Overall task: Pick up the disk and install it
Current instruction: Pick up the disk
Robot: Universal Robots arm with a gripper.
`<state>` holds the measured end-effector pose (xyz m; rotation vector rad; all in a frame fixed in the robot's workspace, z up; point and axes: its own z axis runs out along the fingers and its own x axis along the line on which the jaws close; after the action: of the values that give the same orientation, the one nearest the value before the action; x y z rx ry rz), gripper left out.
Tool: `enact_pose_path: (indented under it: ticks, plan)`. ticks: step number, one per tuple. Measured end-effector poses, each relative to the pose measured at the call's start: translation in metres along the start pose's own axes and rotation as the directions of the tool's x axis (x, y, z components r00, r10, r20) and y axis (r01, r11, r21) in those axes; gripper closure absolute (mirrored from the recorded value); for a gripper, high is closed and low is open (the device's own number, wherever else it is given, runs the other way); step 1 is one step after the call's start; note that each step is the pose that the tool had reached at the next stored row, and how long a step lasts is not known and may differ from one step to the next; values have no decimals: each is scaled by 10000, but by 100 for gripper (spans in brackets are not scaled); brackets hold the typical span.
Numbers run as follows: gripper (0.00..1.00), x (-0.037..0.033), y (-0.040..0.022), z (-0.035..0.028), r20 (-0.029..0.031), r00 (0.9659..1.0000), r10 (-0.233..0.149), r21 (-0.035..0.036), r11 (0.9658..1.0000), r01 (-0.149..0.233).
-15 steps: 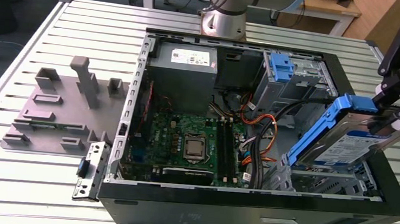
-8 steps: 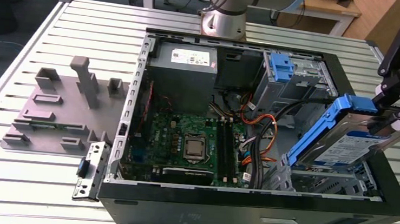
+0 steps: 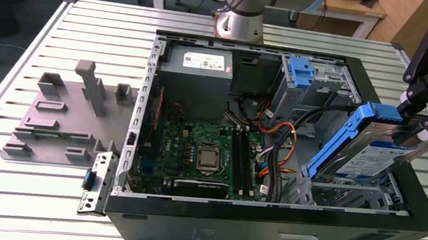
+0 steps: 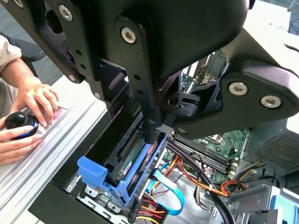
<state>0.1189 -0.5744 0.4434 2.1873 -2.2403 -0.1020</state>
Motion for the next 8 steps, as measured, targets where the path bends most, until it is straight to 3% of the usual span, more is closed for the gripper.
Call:
enact_pose_path:
  ticks: [8]
  plan:
    - [65,5,-6,110,-1,10000,27,1,10000,-27]
